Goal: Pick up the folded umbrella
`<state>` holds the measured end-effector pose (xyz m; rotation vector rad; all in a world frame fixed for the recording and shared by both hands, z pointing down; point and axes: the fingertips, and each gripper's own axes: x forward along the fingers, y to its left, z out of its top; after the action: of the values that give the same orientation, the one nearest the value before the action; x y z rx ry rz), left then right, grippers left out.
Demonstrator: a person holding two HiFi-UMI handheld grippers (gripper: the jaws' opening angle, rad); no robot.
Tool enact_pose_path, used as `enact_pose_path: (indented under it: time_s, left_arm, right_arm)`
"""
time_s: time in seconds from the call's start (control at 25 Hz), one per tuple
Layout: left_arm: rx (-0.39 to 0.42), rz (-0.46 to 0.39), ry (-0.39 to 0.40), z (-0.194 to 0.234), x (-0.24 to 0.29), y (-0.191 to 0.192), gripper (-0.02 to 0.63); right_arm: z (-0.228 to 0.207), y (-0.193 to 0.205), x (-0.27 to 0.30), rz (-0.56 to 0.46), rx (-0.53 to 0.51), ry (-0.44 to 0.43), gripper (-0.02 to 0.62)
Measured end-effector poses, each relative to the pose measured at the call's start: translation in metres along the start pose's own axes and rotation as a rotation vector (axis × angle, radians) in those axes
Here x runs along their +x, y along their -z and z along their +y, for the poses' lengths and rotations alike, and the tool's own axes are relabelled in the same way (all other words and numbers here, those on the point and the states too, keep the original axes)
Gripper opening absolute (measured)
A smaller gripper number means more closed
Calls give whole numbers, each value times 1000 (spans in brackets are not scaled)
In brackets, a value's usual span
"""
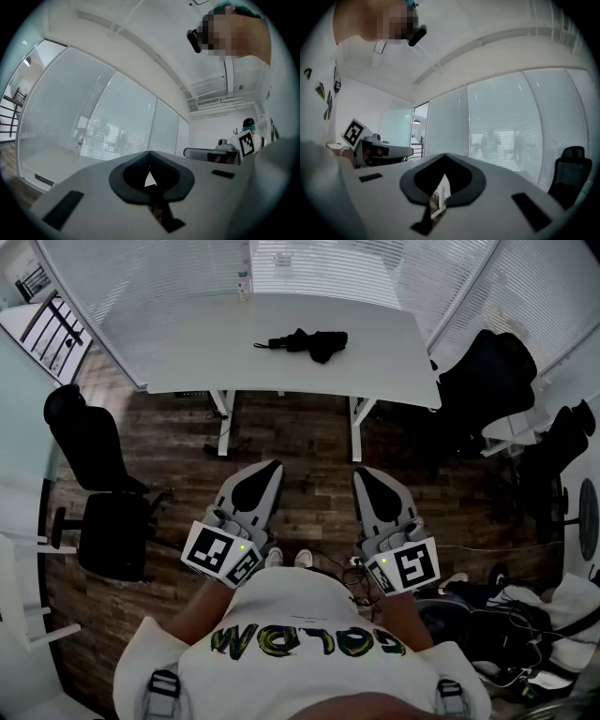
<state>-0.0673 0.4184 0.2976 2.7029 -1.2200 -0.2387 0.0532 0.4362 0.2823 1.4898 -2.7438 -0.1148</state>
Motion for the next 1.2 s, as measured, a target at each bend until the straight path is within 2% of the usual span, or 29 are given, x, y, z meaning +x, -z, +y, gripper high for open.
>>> enact_pose_path:
  time_s: [0.36, 0.6, 0.76, 0.96, 1.2]
  left_arm:
    - [2, -8, -3, -14, -13, 21, 11]
    - [-21, 14, -8, -39, 30, 27, 11]
    - [-27, 22, -7, -43, 36, 30, 11]
    - [-31, 21, -17, -32, 44, 30, 11]
    - [-43, 19, -37, 8, 56, 28, 11]
  right_arm:
    - [6, 16, -23, -20, 11, 15, 11]
    - [-39, 16, -34, -2, 37, 11, 11]
    - [-44, 21, -35, 12, 44, -2, 11]
    - [-48, 23, -19, 10, 52, -13, 11]
    - [-49, 26, 22, 15, 52, -32, 11]
